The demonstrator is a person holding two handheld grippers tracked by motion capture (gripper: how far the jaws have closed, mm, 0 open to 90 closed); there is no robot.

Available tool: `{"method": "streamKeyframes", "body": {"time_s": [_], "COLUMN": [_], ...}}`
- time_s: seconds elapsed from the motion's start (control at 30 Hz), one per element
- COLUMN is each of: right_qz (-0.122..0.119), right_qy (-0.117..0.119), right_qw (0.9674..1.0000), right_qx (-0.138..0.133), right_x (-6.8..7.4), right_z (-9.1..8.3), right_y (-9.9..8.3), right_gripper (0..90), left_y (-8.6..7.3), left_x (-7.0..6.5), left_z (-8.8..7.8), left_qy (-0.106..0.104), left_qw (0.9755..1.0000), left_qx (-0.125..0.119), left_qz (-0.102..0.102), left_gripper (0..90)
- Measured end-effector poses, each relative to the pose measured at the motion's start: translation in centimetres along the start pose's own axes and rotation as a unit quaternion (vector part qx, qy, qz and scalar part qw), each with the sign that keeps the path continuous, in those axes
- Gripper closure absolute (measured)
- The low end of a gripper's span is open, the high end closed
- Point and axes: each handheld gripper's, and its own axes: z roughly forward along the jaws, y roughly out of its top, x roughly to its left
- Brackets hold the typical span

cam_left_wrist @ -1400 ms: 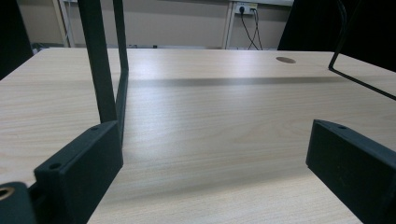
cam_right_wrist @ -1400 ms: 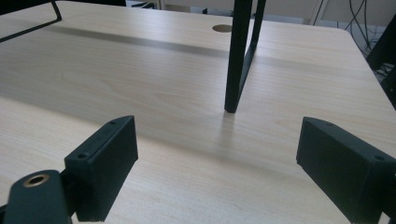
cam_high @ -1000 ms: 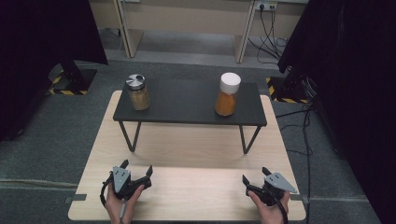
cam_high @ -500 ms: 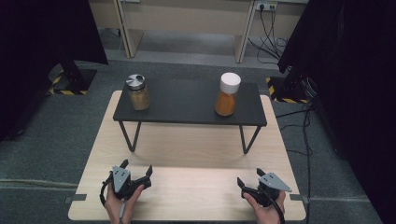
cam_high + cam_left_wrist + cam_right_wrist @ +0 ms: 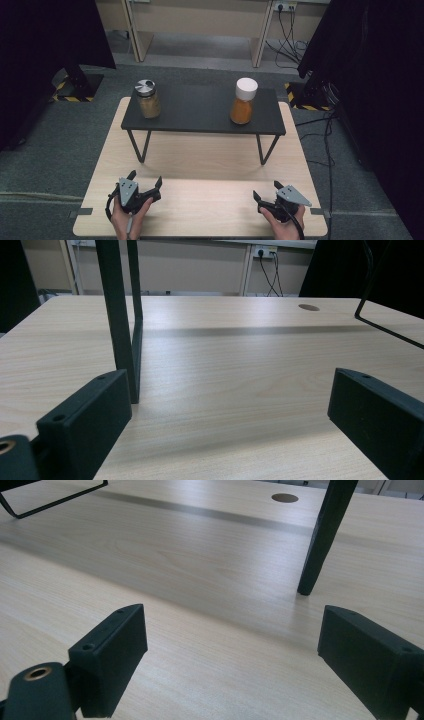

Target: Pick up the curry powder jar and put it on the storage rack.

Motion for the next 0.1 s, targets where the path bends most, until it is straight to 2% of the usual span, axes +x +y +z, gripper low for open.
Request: {"method": "streamKeyframes", "body": {"time_s": [0.1], "right_qz": [0.001], "right_qy": [0.001], "right_qw": [1.0000], "right_qx": [0.001], "right_x": [0.05], "right_z": [0.01], "right_y": [-0.01], "right_gripper": [12.4], "left_y": [0.06], "left_x": [-0.02], "left_z": [-0.05], "left_qy": [0.001], "left_qw": [1.0000], "left_qx": [-0.002], "left_qz": [0.000], "left_gripper": [2.9]}}
